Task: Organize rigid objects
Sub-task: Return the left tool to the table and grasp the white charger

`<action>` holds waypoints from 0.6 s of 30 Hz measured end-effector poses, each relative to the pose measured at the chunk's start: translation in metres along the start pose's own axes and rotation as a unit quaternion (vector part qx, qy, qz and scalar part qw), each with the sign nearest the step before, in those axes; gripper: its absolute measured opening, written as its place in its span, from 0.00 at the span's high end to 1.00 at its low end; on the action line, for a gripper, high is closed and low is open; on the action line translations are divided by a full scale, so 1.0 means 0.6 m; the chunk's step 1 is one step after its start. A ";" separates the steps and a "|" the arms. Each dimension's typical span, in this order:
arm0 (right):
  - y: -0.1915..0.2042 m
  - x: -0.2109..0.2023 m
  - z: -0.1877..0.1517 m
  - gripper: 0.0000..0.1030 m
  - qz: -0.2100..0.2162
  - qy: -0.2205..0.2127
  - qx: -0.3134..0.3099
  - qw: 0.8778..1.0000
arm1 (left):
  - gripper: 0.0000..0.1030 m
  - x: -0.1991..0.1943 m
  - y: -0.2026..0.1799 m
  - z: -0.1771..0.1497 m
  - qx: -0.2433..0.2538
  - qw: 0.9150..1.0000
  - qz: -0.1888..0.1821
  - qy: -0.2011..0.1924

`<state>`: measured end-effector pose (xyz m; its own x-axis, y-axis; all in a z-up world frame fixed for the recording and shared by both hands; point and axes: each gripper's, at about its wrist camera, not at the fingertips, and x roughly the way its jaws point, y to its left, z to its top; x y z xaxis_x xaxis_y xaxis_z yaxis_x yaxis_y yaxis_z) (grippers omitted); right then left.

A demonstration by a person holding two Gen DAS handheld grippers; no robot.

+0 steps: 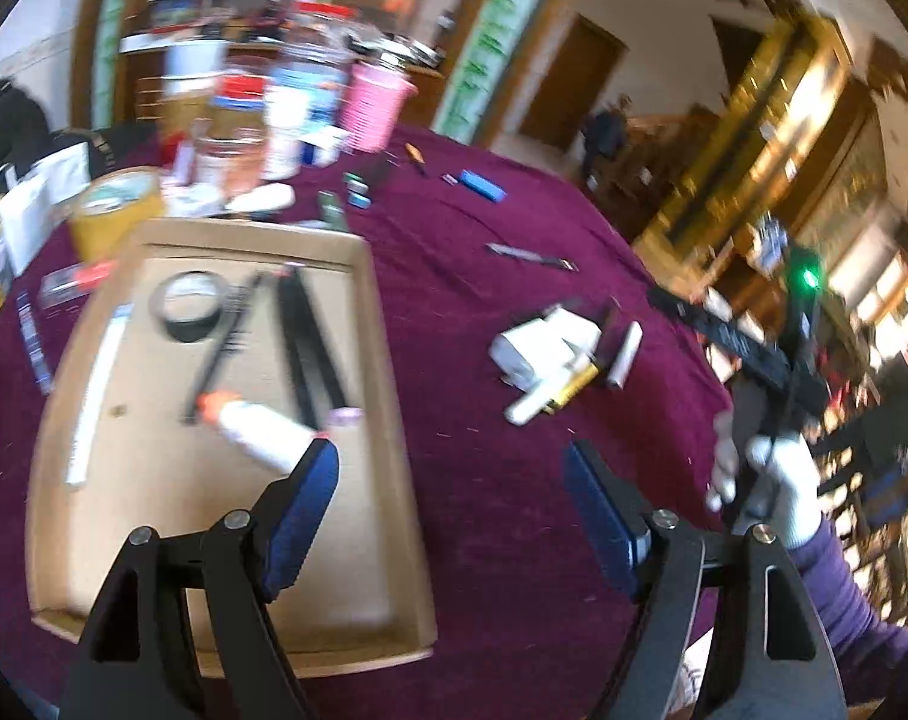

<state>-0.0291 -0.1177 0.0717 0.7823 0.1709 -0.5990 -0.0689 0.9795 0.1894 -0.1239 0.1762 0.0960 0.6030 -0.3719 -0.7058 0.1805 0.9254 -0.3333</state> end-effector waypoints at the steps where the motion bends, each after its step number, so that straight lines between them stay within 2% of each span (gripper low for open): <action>1: -0.028 0.011 0.003 0.06 -0.007 0.000 0.020 1.000 | 0.26 0.017 -0.024 0.003 0.014 1.000 -0.001 0.009; 5: -0.103 0.046 0.008 0.06 -0.016 0.012 0.072 0.997 | 0.26 0.060 -0.089 0.014 0.050 0.998 -0.008 0.032; 8: -0.141 0.063 0.014 0.06 -0.001 0.027 0.107 0.994 | 0.26 0.084 -0.122 0.031 0.068 0.997 -0.007 0.040; 13: -0.171 0.083 0.011 0.06 0.013 0.025 0.135 0.990 | 0.26 0.138 -0.144 0.063 0.096 0.994 0.010 0.050; 15: -0.180 0.094 -0.001 0.06 0.016 0.040 0.144 0.989 | 0.26 0.174 -0.148 0.072 0.110 0.992 0.013 0.064; 16: -0.184 0.102 -0.006 0.06 0.020 0.056 0.153 0.986 | 0.26 0.189 -0.150 0.075 0.122 0.990 0.012 0.068; 18: -0.186 0.102 -0.009 0.06 0.024 0.059 0.158 0.985 | 0.26 0.221 -0.158 0.077 0.162 0.984 0.016 0.075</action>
<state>0.0230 -0.2161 0.0096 0.7041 0.2462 -0.6660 0.1056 0.8912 0.4411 -0.0251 0.0424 0.0632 0.4947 -0.3257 -0.8057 0.4154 0.9030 -0.1100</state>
